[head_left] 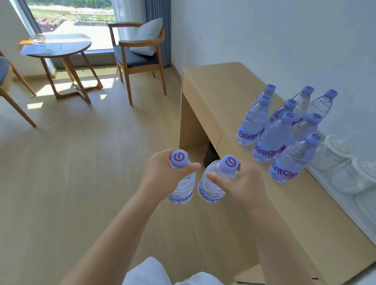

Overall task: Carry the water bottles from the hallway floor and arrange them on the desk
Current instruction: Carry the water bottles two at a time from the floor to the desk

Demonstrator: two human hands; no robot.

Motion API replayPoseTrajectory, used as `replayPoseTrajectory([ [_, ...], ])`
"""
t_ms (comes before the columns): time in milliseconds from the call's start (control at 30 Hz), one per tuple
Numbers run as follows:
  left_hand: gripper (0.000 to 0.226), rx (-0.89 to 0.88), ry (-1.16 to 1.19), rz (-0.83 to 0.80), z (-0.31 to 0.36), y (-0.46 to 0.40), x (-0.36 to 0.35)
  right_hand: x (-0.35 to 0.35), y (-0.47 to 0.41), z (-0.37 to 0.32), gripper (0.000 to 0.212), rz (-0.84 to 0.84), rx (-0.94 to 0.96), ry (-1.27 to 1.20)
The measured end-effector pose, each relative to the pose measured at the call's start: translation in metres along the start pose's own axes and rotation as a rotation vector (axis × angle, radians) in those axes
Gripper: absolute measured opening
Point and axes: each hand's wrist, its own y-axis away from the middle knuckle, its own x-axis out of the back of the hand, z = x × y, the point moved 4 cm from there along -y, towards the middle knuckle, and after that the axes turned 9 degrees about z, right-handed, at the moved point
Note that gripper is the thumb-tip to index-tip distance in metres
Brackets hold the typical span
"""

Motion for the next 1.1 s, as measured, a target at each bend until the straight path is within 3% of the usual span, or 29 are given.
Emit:
replayPoseTrajectory([
  [167, 0.027, -0.022, -0.015, -0.122, 0.001, -0.092, -0.020, -0.025, -0.068, 0.011, 0.030, 0.098, -0.120, 0.084],
  [433, 0.048, -0.150, -0.091, -0.304, 0.026, -0.244, -0.043, -0.067, -0.168, 0.019, 0.028, 0.306, -0.332, 0.051],
  [567, 0.042, -0.212, -0.126, -0.395, 0.041, -0.300, -0.064, -0.074, -0.204, 0.022, 0.030, 0.424, -0.412, 0.032],
  [867, 0.050, -0.261, -0.060, -0.598, 0.068, -0.380, -0.159, -0.051, -0.299, 0.036, 0.031, 0.580, -0.434, 0.058],
  [1100, 0.057, -0.356, -0.024, -0.723, 0.115, -0.426, -0.244, -0.007, -0.383, 0.051, 0.020, 0.637, -0.399, 0.208],
])
